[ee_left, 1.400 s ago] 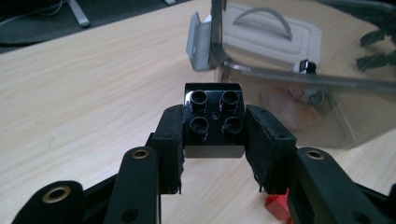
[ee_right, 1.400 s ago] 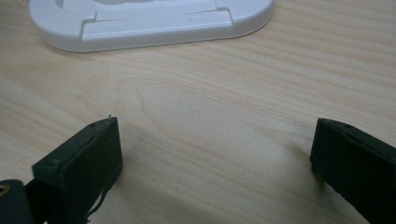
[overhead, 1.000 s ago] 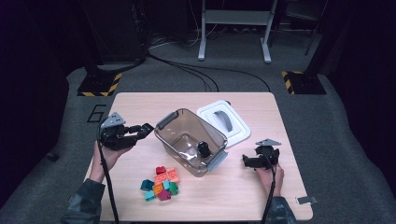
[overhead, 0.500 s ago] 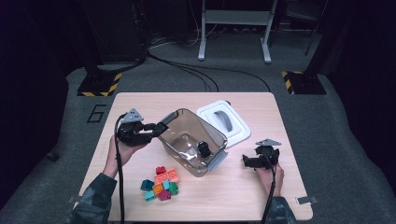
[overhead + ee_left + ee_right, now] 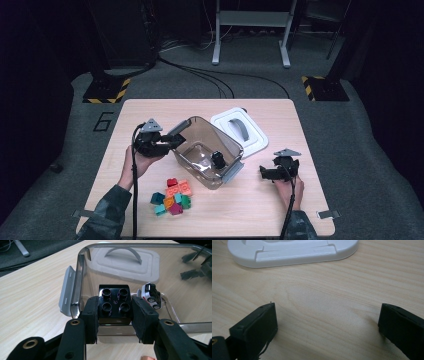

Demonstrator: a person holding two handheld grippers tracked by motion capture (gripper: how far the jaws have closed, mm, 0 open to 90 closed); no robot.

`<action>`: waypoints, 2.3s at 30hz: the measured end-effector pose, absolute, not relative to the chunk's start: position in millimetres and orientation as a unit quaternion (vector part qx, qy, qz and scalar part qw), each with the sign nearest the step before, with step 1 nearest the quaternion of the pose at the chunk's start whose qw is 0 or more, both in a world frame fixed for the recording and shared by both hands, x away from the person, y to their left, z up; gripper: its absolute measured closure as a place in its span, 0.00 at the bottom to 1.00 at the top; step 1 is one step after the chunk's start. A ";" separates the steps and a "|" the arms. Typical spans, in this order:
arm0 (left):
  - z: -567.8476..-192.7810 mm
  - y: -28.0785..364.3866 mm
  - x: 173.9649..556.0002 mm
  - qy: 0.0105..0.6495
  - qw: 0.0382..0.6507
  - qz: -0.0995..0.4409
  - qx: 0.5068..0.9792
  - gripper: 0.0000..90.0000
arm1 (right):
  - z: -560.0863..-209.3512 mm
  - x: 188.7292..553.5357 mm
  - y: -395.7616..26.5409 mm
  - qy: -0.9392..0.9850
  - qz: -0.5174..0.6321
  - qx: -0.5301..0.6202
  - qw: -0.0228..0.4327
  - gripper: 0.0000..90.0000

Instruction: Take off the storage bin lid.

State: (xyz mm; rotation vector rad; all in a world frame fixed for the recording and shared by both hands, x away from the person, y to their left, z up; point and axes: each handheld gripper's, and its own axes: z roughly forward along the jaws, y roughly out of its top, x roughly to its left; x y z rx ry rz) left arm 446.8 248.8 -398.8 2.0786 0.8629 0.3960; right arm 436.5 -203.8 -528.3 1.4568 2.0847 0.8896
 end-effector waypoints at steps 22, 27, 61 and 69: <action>-385.7 257.2 426.3 0.337 0.420 0.175 0.824 0.35 | -528.3 436.8 -203.8 0.755 0.322 0.527 0.222 0.02; -383.4 268.4 414.4 0.337 0.422 0.183 0.821 0.28 | -528.3 436.8 -203.8 0.755 0.322 0.527 0.222 0.02; -489.2 264.5 394.0 0.316 0.373 0.086 0.868 0.42 | -528.3 436.6 -203.8 0.755 0.322 0.527 0.222 0.02; -493.4 259.6 394.5 0.305 0.366 0.078 0.876 0.66 | -528.3 436.6 -203.8 0.755 0.322 0.527 0.222 0.02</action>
